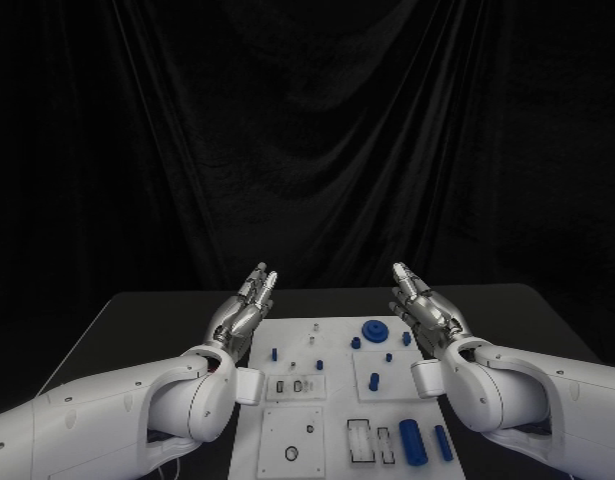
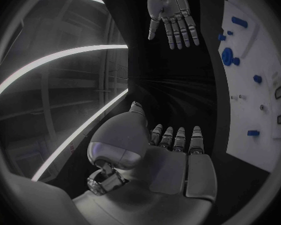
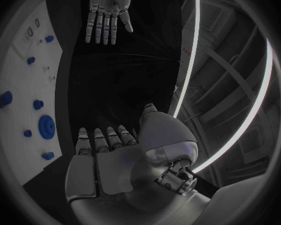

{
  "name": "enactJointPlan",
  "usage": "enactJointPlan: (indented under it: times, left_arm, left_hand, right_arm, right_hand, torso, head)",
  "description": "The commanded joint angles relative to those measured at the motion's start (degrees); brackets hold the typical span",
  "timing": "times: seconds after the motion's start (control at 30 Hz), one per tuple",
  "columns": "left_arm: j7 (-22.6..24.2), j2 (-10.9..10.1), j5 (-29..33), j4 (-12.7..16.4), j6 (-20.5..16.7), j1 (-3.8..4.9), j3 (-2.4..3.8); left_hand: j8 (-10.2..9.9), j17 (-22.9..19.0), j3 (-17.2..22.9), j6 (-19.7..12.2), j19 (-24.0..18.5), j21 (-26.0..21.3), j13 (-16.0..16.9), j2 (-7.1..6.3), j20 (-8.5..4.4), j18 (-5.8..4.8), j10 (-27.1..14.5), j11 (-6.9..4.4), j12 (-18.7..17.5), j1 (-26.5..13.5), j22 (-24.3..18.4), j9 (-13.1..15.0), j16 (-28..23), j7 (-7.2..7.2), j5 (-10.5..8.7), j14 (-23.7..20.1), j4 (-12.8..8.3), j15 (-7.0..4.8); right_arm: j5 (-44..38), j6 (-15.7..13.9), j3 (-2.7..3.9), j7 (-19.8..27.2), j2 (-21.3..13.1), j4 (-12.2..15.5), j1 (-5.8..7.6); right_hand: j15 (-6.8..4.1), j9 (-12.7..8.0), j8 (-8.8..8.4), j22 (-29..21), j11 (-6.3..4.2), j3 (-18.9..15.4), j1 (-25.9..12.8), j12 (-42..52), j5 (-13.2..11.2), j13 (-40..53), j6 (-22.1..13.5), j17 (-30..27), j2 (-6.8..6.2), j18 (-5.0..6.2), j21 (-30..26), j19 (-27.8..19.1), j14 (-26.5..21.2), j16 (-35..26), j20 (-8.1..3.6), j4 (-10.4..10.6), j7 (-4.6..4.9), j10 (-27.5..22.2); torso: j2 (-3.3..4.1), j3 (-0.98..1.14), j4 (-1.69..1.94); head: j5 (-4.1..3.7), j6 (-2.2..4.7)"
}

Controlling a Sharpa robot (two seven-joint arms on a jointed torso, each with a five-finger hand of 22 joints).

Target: Assemble the parts on the task board

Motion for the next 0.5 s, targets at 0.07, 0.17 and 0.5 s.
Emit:
enactJointPlan:
  times: [0.07,0.17,0.5]
  left_arm:
    - [5.63,-0.11,5.15,-0.13,16.51,1.59,-1.66]
    - [6.82,-0.18,6.49,-0.25,21.15,2.51,-2.9]
    - [8.51,-0.3,8.4,-0.42,27.81,3.83,-4.69]
  left_hand:
    - [0.26,-0.05,0.18,0.42,0.04,-0.34,-0.1,0.26,0.7,0.62,0.03,0.84,-0.2,1.04,-0.05,0.1,-0.21,1.24,0.47,-0.02,0.36,0.87]
    - [0.38,-0.05,0.46,1.06,0.04,-0.34,-0.1,0.27,1.27,0.56,0.03,1.4,-0.2,1.34,-0.05,0.2,-0.21,2.5,1.14,-0.02,0.37,1.47]
    - [1.64,0.35,4.06,8.27,2.38,1.75,1.44,-0.34,5.8,1.07,4.74,5.63,4.17,13.21,1.41,1.11,0.66,6.75,18.7,0.68,0.21,4.41]
  right_arm:
    - [6.9,16.31,-1.96,-2.71,-0.48,-0.16,2.05]
    - [8.71,20.6,-3.36,-3.26,-0.72,-0.26,3.26]
    - [11.07,26.19,-5.2,-3.99,-1.04,-0.38,4.85]
  right_hand:
    - [0.97,0.12,0.5,-1.55,1.32,-0.56,1.88,-0.27,0.42,-0.08,0.57,-0.09,0.17,0.75,-0.22,0.01,0.04,-0.26,1.0,0.12,0.41,0.03]
    - [1.67,0.18,0.67,-1.55,2.38,-0.47,2.53,-0.27,0.67,-0.08,0.76,-0.09,0.13,0.75,-0.22,0.01,0.04,-0.26,1.39,0.08,1.05,0.03]
    - [3.25,0.47,1.61,-1.46,4.28,-0.21,4.54,-0.27,2.21,-0.08,1.96,-0.09,-0.16,0.68,-0.12,0.11,0.04,-0.26,2.51,0.02,1.88,0.03]
  torso:
    - [0.09,0.0,0.01]
    - [0.09,0.0,0.01]
    - [0.09,0.0,0.01]
  head:
    - [0.01,0.0]
    - [0.01,0.0]
    - [0.01,0.0]
